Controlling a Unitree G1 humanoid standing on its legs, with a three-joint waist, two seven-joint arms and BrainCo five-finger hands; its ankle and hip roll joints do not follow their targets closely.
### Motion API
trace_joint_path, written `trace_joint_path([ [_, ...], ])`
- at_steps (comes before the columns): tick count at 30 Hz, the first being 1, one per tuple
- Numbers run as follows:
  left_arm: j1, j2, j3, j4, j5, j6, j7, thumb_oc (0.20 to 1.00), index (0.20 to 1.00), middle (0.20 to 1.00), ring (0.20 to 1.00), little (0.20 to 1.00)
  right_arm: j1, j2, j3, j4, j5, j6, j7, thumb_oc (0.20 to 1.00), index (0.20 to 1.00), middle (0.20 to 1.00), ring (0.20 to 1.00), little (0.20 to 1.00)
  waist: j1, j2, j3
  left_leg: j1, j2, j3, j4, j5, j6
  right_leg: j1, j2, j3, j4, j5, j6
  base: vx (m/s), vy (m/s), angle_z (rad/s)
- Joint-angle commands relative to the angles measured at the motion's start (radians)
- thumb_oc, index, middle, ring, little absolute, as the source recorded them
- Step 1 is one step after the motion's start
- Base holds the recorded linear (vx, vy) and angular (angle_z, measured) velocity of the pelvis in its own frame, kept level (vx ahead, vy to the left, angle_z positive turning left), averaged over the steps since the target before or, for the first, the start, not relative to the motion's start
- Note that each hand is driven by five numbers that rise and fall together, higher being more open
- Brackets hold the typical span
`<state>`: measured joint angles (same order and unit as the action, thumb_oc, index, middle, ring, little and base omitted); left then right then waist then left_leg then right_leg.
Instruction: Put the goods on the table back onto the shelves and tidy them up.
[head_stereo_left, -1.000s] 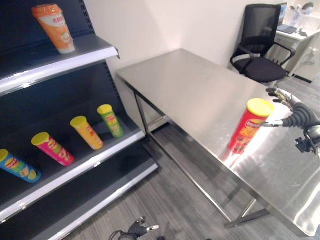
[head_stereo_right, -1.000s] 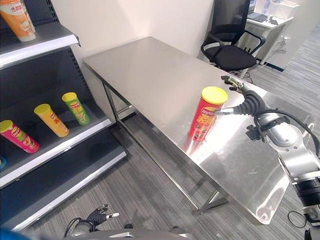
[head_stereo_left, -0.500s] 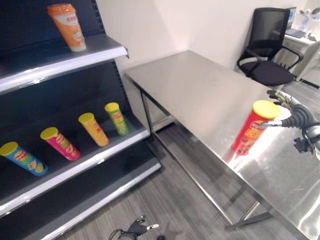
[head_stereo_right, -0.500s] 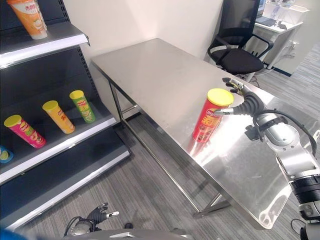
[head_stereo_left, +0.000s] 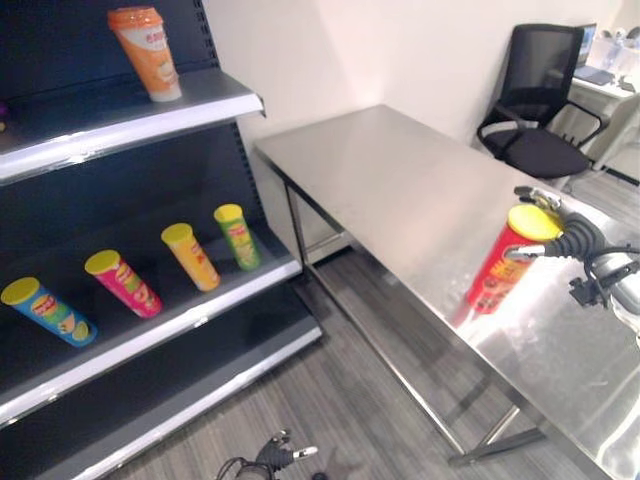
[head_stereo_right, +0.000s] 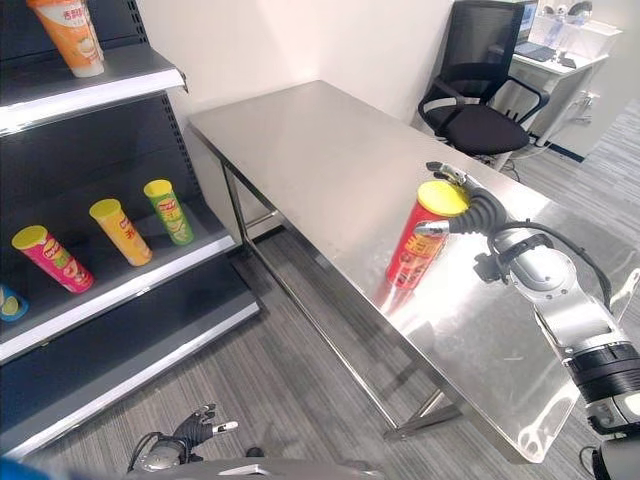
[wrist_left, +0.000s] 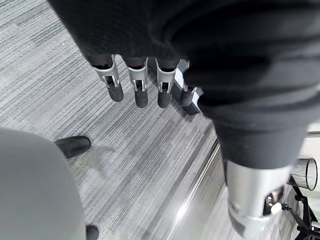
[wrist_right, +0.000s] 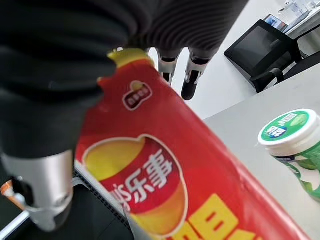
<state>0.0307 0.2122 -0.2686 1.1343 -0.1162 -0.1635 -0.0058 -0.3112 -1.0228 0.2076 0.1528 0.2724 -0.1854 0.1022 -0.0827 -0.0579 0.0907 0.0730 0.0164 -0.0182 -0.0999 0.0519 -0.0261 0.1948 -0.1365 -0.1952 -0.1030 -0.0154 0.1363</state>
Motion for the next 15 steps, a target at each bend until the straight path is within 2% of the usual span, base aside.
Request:
trace_joint_path([
  [1, -0.046, 0.035, -0.030, 0.033, -0.026, -0.016, -0.002, 1.000, 1.000, 1.000, 1.000, 1.000, -0.123, -0.014, 0.066, 0.040, -0.024, -0.012, 0.026, 1.000, 1.000, 1.000, 1.000, 1.000, 0.053, -0.015, 0.015, 0.061, 0.077, 0.049, 0.018, -0.129, -0.070, -0.027, -0.077, -0.008, 0.064, -0.071, 0.051, 0.00, 0.000, 0.00],
  [2, -0.046, 0.035, -0.029, 0.035, -0.026, -0.015, -0.001, 1.000, 1.000, 1.000, 1.000, 1.000, -0.122, -0.019, 0.074, 0.040, -0.027, -0.010, 0.030, 1.000, 1.000, 1.000, 1.000, 1.000, 0.052, -0.015, 0.015, 0.061, 0.077, 0.049, 0.018, -0.129, -0.070, -0.027, -0.076, -0.008, 0.063, -0.071, 0.050, 0.00, 0.000, 0.00],
  [3, -0.045, 0.035, -0.029, 0.036, -0.026, -0.016, -0.001, 1.000, 1.000, 1.000, 1.000, 1.000, -0.122, -0.023, 0.079, 0.041, -0.027, -0.009, 0.034, 0.837, 0.837, 0.837, 0.837, 0.837, 0.051, -0.016, 0.015, 0.061, 0.077, 0.050, 0.018, -0.129, -0.071, -0.027, -0.076, -0.008, 0.063, -0.070, 0.050, 0.00, 0.000, 0.00],
  [4, -0.044, 0.035, -0.030, 0.037, -0.026, -0.017, -0.002, 1.000, 1.000, 1.000, 1.000, 1.000, -0.121, -0.029, 0.085, 0.043, -0.023, -0.008, 0.040, 0.608, 0.608, 0.608, 0.608, 0.608, 0.051, -0.016, 0.015, 0.062, 0.078, 0.050, 0.018, -0.129, -0.071, -0.028, -0.076, -0.008, 0.064, -0.071, 0.050, 0.00, 0.000, 0.00],
  [5, -0.045, 0.033, -0.032, 0.038, -0.027, -0.016, -0.003, 1.000, 1.000, 1.000, 1.000, 1.000, -0.122, -0.036, 0.093, 0.045, -0.024, -0.007, 0.045, 0.200, 0.200, 0.200, 0.200, 0.200, 0.050, -0.017, 0.016, 0.062, 0.078, 0.049, 0.018, -0.129, -0.071, -0.028, -0.076, -0.008, 0.063, -0.071, 0.050, 0.00, 0.000, 0.00],
  [11, -0.045, 0.034, -0.023, 0.039, -0.026, -0.019, -0.002, 1.000, 1.000, 1.000, 1.000, 1.000, -0.104, -0.051, 0.073, 0.024, -0.024, -0.011, 0.042, 0.200, 0.200, 0.200, 0.200, 0.200, 0.042, -0.017, 0.017, 0.067, 0.081, 0.054, 0.017, -0.131, -0.072, -0.027, -0.076, -0.004, 0.064, -0.072, 0.051, 0.00, 0.000, 0.00],
  [14, -0.048, 0.037, -0.011, 0.035, -0.021, -0.020, 0.006, 1.000, 1.000, 1.000, 1.000, 1.000, -0.085, -0.039, -0.005, -0.004, -0.044, -0.029, -0.007, 0.200, 0.200, 0.200, 0.200, 0.200, 0.037, -0.013, 0.019, 0.070, 0.084, 0.059, 0.015, -0.133, -0.072, -0.030, -0.073, 0.000, 0.066, -0.077, 0.048, 0.00, -0.021, 0.00],
  [15, -0.048, 0.042, 0.000, 0.032, -0.020, -0.019, 0.011, 1.000, 1.000, 1.000, 1.000, 1.000, -0.088, -0.020, -0.067, -0.028, -0.045, -0.044, -0.054, 0.200, 0.200, 0.200, 0.200, 0.200, 0.038, -0.009, 0.019, 0.072, 0.088, 0.058, 0.017, -0.134, -0.074, -0.031, -0.067, 0.005, 0.069, -0.083, 0.045, -0.01, -0.129, -0.03],
])
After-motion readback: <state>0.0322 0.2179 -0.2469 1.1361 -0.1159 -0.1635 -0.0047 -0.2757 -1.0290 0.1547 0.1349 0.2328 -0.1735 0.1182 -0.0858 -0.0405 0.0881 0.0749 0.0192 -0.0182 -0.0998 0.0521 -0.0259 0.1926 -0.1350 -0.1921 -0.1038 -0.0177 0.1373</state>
